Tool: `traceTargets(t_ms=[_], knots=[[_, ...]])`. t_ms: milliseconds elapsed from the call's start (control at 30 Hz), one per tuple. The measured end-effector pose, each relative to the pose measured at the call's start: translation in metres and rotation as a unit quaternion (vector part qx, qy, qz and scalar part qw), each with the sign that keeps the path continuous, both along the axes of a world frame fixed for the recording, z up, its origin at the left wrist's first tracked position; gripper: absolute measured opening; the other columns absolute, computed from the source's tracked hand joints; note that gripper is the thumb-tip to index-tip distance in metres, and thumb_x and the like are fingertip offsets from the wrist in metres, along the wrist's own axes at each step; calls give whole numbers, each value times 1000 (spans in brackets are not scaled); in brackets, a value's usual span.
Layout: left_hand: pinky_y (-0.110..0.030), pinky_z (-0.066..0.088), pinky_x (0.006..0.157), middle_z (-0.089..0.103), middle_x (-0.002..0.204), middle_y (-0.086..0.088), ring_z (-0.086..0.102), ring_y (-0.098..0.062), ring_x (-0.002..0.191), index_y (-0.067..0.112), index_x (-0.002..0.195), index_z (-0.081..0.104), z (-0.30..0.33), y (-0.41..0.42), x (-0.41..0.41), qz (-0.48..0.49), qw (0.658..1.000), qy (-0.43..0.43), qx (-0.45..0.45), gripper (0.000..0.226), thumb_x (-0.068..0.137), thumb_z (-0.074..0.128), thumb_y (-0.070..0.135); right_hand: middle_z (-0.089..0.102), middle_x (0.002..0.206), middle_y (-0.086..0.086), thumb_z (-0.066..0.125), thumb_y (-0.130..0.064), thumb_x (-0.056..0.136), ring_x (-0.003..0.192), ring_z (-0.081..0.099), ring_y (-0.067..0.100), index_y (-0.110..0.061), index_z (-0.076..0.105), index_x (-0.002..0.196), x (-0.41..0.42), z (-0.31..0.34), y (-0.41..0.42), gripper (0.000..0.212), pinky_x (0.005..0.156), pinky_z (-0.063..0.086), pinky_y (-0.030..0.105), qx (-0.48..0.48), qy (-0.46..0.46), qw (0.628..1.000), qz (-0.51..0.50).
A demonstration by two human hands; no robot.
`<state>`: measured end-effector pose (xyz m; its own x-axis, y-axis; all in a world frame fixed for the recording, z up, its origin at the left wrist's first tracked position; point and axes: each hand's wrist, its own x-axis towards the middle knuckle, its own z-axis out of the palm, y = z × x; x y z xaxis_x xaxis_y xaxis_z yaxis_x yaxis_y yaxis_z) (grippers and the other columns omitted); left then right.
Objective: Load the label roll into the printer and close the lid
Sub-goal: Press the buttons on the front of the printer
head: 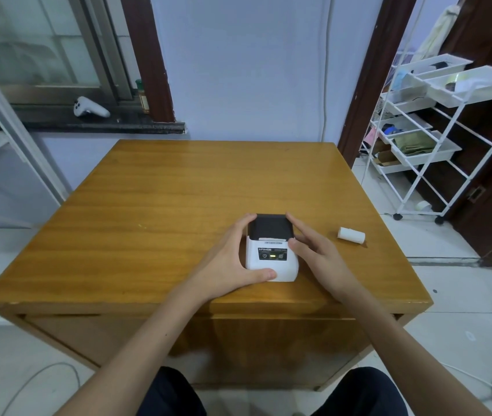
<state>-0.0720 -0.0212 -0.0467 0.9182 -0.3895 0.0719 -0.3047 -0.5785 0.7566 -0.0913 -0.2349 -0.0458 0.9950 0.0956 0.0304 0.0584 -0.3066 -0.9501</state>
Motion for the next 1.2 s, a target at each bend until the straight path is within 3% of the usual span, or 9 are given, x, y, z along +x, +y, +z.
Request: traceTargets(t_ms=[167,500,833,1067,1200], knots=[[-31,33,107,30,156,11,33,-7,138,48,147,11,1,0,0,-3,1000,1,-3,110,63,81,62,48,150,-5,53,-29,99,134,47,10,-46,41,144,-1,1,0,49,113,39,38,0,-3,1000,1],[-39,34,111,28,158,11,31,-8,140,48,147,11,1,0,0,-2,1000,3,4,111,62,80,65,48,150,-6,53,-30,98,134,47,10,-47,41,143,0,0,0,49,112,40,36,5,-7,1000,2],[-35,35,108,31,156,11,34,-7,136,48,147,12,1,0,1,-3,1000,2,-1,110,63,81,61,52,147,-6,54,-28,98,132,50,8,-44,42,144,-1,0,-1,50,111,41,34,6,-10,1000,4],[-38,37,109,29,156,14,35,-6,135,49,146,12,1,1,0,-2,1000,-4,-4,109,63,80,63,47,147,-11,65,-33,86,129,48,2,-39,35,147,-3,3,3,69,101,44,24,-25,-19,999,24],[-35,35,110,28,157,14,33,-5,137,50,147,11,1,1,-1,-5,1000,0,-3,108,64,80,62,47,143,-6,64,-34,82,127,49,5,-38,33,146,-2,2,6,71,103,45,30,-32,-17,999,28]])
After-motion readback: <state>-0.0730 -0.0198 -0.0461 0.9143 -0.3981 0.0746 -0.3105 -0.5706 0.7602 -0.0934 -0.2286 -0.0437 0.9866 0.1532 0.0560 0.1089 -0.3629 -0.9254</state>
